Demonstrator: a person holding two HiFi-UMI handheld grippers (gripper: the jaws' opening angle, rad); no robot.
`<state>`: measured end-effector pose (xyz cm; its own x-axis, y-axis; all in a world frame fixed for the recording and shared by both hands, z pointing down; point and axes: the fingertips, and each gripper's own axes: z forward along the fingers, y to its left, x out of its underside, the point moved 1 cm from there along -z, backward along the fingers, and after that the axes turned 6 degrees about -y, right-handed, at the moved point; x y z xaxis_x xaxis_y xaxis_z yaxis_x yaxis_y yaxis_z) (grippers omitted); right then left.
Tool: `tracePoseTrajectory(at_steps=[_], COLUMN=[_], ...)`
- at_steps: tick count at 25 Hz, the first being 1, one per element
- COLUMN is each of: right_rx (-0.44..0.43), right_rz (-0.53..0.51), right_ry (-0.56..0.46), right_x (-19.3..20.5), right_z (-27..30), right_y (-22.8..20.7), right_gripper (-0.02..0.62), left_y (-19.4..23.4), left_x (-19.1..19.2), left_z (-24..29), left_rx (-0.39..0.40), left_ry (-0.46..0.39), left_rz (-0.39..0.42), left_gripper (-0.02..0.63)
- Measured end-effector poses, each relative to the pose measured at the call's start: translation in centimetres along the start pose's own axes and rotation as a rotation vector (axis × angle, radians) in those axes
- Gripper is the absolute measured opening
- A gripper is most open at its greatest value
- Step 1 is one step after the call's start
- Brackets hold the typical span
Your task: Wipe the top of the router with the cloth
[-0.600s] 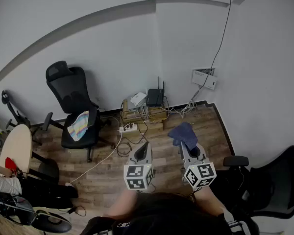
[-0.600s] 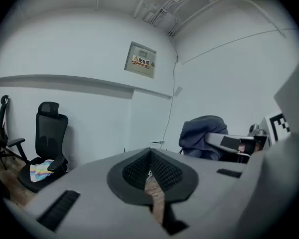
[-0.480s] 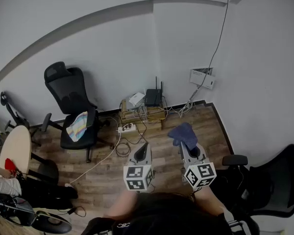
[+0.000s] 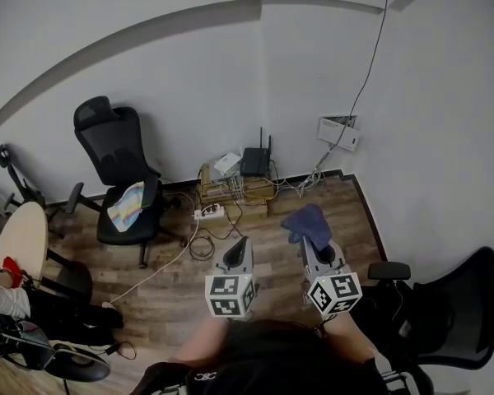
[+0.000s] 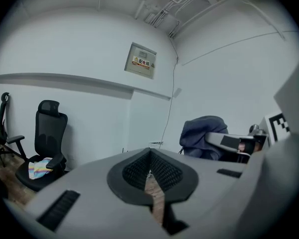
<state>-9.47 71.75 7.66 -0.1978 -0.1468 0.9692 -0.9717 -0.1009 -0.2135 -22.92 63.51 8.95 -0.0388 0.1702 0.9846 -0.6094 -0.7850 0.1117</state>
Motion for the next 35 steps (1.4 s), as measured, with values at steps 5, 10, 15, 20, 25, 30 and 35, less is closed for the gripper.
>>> tracePoseTrajectory(at_steps=[5,10,15,20,25,30,35], right_rx=[0.001,-0.001,0.014,0.02,0.025,0.041,0.065], right_rz=[-0.007,0.001,-0.003,-0.026,-0.04,-0.038,-0.052], right_ry=[0.015,0.005,-0.002,0.004,0.007,0.013,0.018], right_x=[0.3,0.1,-0.4,-0.6,-0.8,-0.6,-0.5], right_z=[-0.1,-0.3,-0.6,-1.4,-2.5,-2.5,-2.5], right_y=[0.0,-0.1,-0.6,-1.1,-1.9,-2.3,-3.5], right_gripper=[0.06,0.06,0.06,0.06,0.06,0.06,0.06], left_y=[-0.2,-0.7,-1.4,-2.6,-4.3,-4.5,-5.5], left_x=[0.1,-0.1,-0.6,-0.5,-0.3,0.0,-0.2], left_z=[0.1,0.4,0.8,1.2,1.0,1.4,3.3], left_rx=[0.002,0.012,0.032,0.051,0.071,0.084,0.124], left_ry=[-0.002,-0.007,-0.015,-0.012,-0.011,0.0,0.0], left_rz=[0.001,0.005,0.013,0.018,0.026,0.032,0.037], left_gripper=[0.005,0.005,0.005,0.005,0.005,0.005,0.005])
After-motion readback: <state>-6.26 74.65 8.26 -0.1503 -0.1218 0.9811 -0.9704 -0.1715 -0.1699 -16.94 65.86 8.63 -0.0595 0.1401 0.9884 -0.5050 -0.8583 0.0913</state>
